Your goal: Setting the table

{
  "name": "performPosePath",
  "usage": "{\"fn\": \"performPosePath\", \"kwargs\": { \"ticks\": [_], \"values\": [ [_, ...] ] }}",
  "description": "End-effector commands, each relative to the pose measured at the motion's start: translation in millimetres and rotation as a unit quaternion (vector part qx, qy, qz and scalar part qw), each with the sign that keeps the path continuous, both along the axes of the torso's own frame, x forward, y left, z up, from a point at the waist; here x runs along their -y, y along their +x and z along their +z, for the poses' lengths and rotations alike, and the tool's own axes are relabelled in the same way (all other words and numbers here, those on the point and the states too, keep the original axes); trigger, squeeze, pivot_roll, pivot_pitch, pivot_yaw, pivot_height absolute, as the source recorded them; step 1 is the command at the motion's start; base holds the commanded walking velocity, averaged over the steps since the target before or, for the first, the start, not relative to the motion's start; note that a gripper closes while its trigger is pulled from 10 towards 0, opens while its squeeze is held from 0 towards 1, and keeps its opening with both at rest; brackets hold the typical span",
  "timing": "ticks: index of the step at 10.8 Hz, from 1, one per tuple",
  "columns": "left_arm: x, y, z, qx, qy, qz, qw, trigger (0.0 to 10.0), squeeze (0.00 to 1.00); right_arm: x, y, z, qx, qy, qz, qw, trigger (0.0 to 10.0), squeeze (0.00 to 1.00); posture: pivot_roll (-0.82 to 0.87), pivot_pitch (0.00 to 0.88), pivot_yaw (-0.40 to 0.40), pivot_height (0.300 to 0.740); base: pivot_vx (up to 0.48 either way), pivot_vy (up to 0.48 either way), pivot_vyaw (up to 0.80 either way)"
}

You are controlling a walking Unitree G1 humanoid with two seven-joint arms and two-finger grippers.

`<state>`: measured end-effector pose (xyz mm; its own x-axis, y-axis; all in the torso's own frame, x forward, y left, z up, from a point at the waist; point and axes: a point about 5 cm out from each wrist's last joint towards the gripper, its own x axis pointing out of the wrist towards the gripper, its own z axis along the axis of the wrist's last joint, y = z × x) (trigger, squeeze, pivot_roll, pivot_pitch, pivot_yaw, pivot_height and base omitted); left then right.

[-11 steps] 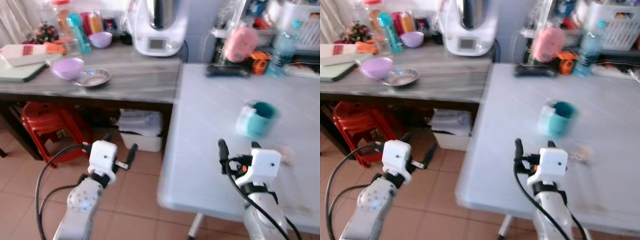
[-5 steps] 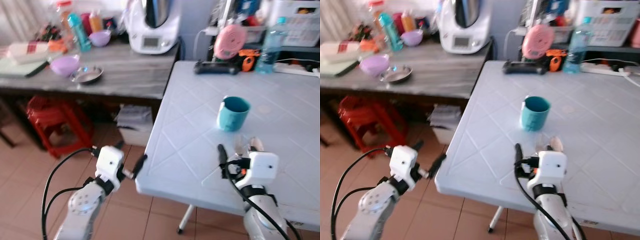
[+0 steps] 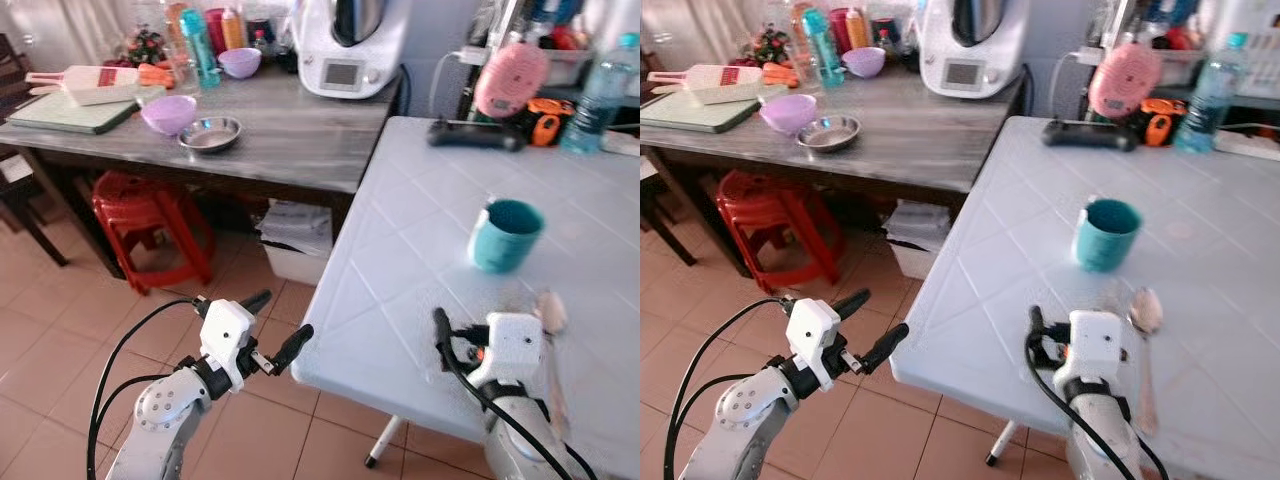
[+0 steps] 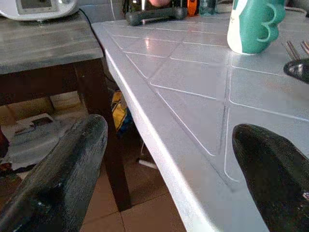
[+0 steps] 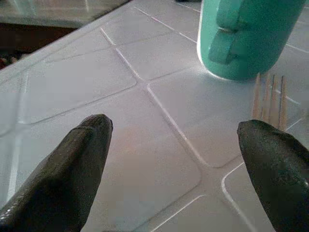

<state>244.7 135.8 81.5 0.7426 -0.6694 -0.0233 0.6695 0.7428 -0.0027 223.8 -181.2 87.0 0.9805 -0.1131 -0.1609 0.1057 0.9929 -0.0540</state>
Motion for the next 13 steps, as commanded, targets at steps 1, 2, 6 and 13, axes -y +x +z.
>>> {"fn": "performPosePath", "kwargs": {
  "ticks": [1,2,6,13],
  "values": [
    [-2.0,-1.0,6,0.005,-0.003,-0.009,1.0,10.0,0.0,5.3,-2.7,-2,-0.011,-0.009,-0.018,1.0,10.0,0.0,0.0,0.021,0.059,0.74,0.0,0.0,0.0],
    [-1.9,-1.0,5,0.003,-0.004,-0.013,1.0,10.0,0.0,6.7,-2.5,-1,-0.007,-0.019,-0.022,1.0,10.0,0.0,-0.01,0.022,0.059,0.74,0.0,0.0,0.0],
    [-15.4,19.3,5,0.018,0.033,0.129,0.991,10.0,0.0,-5.1,9.1,30,0.094,-0.021,0.009,0.995,10.0,0.0,-0.01,0.016,0.058,0.74,0.0,0.0,0.0],
    [-13.3,27.3,3,0.015,0.039,0.2,0.979,10.0,0.0,-9.3,9.7,28,0.099,-0.009,0.019,0.995,10.0,0.0,-0.01,0.003,0.056,0.74,0.0,0.0,-0.2]
  ]
}}
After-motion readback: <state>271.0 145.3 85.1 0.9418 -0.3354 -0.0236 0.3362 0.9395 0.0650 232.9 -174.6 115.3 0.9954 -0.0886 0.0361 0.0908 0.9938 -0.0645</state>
